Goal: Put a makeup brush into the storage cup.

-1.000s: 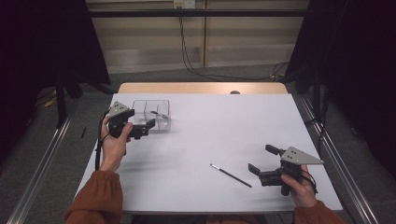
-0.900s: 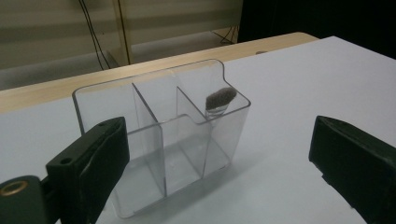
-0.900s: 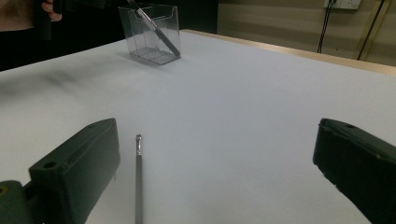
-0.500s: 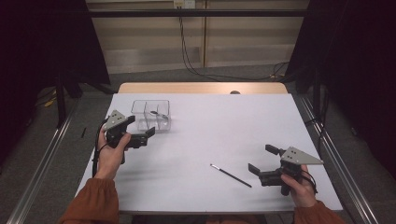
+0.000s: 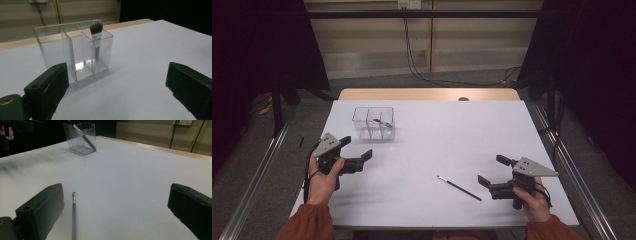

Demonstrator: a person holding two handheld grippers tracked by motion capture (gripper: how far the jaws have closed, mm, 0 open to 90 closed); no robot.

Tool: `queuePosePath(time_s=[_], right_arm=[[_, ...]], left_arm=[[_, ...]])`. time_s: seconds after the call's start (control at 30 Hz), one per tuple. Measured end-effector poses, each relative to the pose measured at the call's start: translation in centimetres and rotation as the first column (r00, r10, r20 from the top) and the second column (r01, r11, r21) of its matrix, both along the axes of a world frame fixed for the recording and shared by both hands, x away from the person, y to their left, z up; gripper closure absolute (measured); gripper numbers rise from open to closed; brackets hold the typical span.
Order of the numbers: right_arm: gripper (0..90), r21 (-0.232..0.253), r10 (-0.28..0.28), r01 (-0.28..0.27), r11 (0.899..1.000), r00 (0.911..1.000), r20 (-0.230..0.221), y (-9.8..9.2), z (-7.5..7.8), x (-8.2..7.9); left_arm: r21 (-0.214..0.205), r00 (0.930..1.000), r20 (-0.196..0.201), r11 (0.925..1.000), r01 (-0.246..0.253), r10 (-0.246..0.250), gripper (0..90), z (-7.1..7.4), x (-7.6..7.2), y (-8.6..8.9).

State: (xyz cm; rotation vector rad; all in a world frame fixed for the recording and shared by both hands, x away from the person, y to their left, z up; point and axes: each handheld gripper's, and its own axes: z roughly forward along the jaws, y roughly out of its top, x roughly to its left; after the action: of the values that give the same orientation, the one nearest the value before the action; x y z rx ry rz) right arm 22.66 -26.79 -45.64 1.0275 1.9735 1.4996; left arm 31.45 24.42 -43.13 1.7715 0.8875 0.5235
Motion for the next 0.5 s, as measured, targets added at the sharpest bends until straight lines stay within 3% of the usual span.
queuePosePath(time_s=[0.2,0.5], right_arm=[[0.1,-0.002,0.001,-0.001,1.0,1.0,0.001,0.1,0.0,0.0],[0.1,-0.003,-0.002,0.002,1.0,1.0,0.0,0.1,0.0,0.1]], left_arm=[[-0.035,0.9998,0.001,0.9992,-0.02,0.02,3.7,0.1,-1.2,0.8],[-0.021,0.9996,0.017,0.9995,-0.023,0.023,2.6,-0.2,-3.2,1.6]])
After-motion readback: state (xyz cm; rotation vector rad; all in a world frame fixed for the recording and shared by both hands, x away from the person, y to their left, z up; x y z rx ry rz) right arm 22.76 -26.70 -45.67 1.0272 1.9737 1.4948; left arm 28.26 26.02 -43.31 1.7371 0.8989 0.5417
